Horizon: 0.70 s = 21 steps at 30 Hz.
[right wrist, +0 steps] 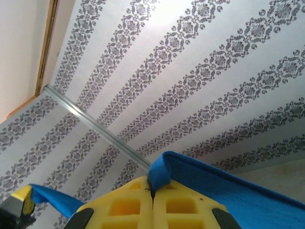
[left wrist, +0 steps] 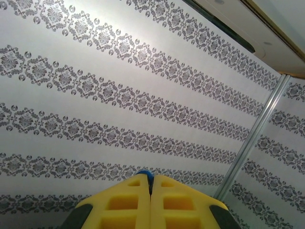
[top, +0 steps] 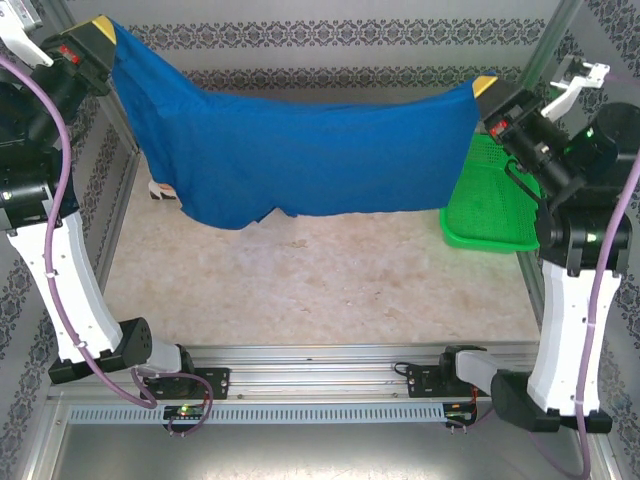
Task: Fold and stack the t-shirts
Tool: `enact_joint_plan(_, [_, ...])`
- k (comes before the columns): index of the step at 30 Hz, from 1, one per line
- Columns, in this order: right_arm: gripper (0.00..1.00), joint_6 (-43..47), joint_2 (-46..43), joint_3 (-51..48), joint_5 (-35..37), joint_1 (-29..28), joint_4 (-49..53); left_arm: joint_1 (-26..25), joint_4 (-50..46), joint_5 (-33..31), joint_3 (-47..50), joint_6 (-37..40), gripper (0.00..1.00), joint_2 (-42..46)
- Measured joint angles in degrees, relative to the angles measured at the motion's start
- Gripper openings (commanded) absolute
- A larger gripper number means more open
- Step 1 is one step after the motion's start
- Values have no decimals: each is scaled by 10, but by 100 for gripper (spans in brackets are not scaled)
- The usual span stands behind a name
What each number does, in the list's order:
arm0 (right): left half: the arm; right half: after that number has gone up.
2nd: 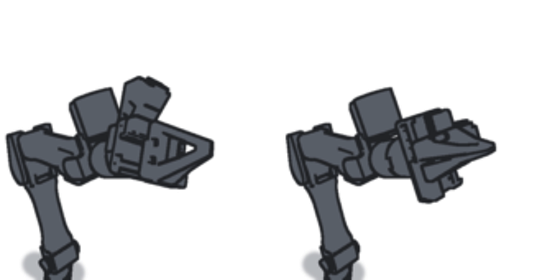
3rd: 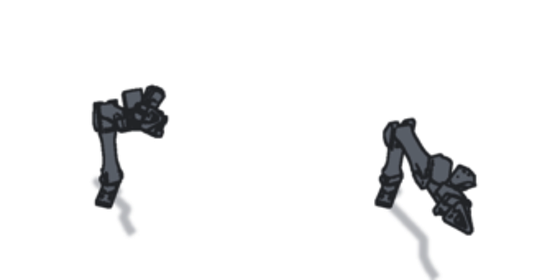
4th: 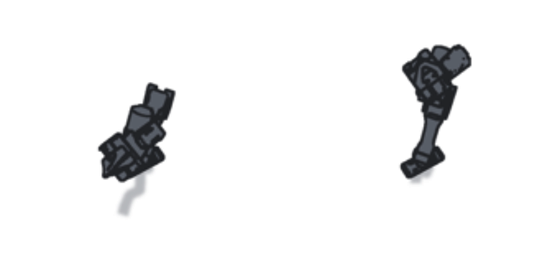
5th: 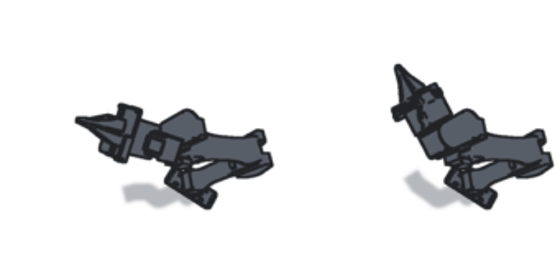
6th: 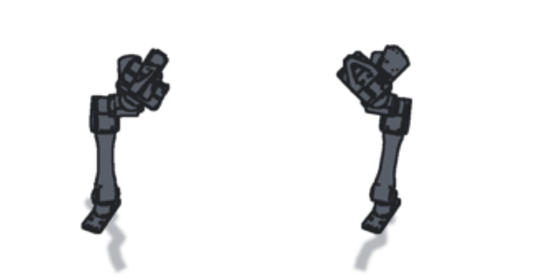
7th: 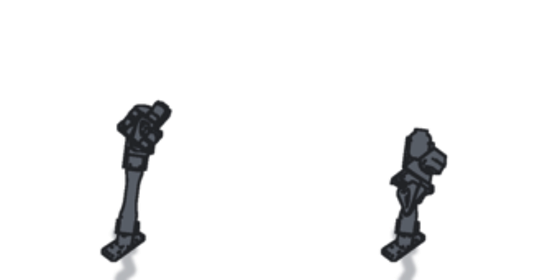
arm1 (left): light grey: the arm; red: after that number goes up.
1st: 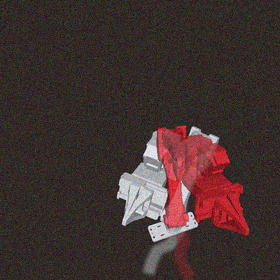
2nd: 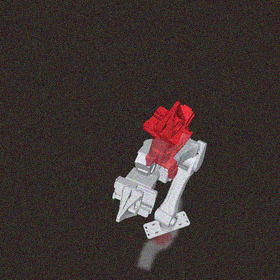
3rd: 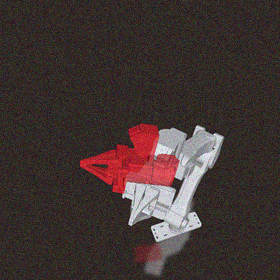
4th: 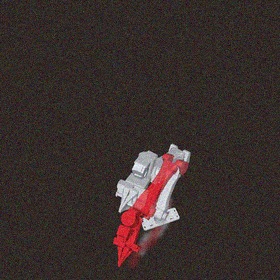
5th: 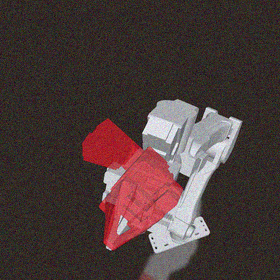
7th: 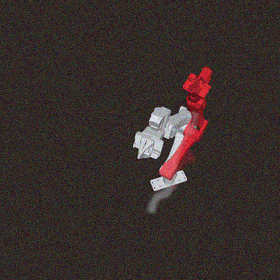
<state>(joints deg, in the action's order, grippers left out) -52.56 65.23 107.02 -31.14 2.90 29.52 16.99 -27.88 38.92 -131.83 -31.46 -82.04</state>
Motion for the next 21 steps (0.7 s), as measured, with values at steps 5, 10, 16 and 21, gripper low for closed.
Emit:
enact_joint_plan(5, [0, -2, -38, -19, -21, 0, 28, 0, -12, -2, 0, 7, 0, 17])
enact_joint_plan(10, [0, -9, -55, -19, -39, 4, 45, 0, -13, -2, 1, 7, 0, 40])
enact_joint_plan(16, [0, -23, -59, 10, -64, 4, 55, 0, -13, -4, 0, 7, 0, 68])
enact_joint_plan(21, [0, -45, -64, 34, -82, 8, 57, 0, -13, -10, 0, 7, 0, 84])
